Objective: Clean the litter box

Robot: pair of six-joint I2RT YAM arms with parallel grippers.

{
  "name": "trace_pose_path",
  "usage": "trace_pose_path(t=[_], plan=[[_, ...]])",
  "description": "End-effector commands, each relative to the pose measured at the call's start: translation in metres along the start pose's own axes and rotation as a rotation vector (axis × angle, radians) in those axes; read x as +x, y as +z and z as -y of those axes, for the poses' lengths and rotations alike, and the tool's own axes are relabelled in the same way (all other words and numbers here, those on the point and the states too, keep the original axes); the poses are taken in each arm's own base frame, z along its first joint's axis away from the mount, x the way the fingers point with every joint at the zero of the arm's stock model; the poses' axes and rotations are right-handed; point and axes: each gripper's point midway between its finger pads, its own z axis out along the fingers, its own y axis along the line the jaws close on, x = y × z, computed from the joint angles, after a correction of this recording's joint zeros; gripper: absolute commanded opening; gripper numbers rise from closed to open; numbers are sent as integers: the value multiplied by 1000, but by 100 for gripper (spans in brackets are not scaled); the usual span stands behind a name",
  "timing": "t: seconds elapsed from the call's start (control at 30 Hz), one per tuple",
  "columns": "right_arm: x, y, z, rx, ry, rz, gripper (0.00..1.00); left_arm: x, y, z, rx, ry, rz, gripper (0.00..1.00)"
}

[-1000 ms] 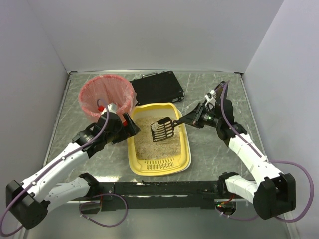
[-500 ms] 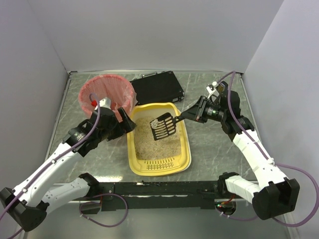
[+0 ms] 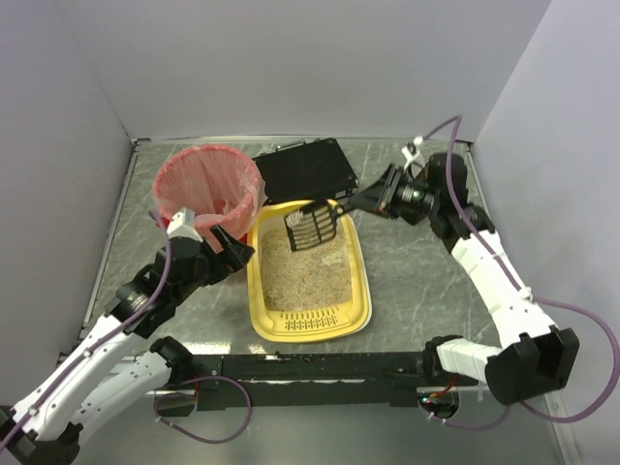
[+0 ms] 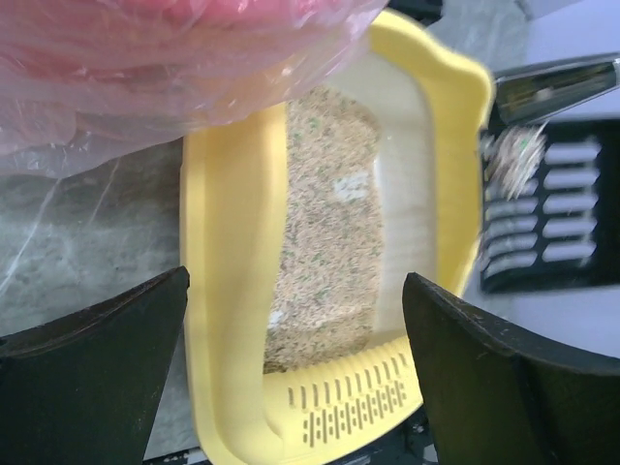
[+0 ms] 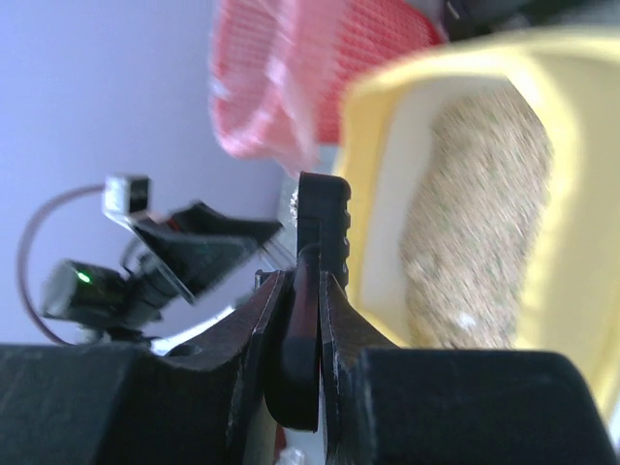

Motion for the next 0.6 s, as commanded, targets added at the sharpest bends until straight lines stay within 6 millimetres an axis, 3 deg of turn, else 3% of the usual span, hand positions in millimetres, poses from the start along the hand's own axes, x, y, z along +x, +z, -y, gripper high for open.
trace_pose_path(t=[0.0,0.2,0.23,0.27,0.3,0.33,0.4,0.43,0.47,0.5,0.57], plan=[[-24,-10,-54,-98,-60,11,0,-35,-24,19,36,-36,111,97],[-39,7,-72,-46,-42,28,0,-21,-28,-1,-27,-41,63,97],[-45,6,-96,-69,-80,45,0,-19,-29,-2,-25,-44,61,97],[-48,10,-103,-64,-84,48,0,-14,-29,-5,-21,-47,47,97],[-49,23,-96,-20,-56,24,0,-12,-34,-7,-13,-62,41,97],[-59,23,-118,-36,-70,53,0,-9,-35,-10,-14,-69,38,97],[-55,47,-126,-39,-49,9,0,-5,-40,-20,-27,-91,39,97],[-58,50,-144,-76,-51,14,0,-3,-42,-24,-35,-95,39,97],[-48,60,-156,-101,-67,-7,0,-3,-43,-27,-41,-104,46,97],[-47,79,-152,-87,-62,-24,0,-5,-47,-28,-39,-123,62,97],[-50,90,-172,-91,-95,5,0,-5,-49,-34,-54,-139,69,97]])
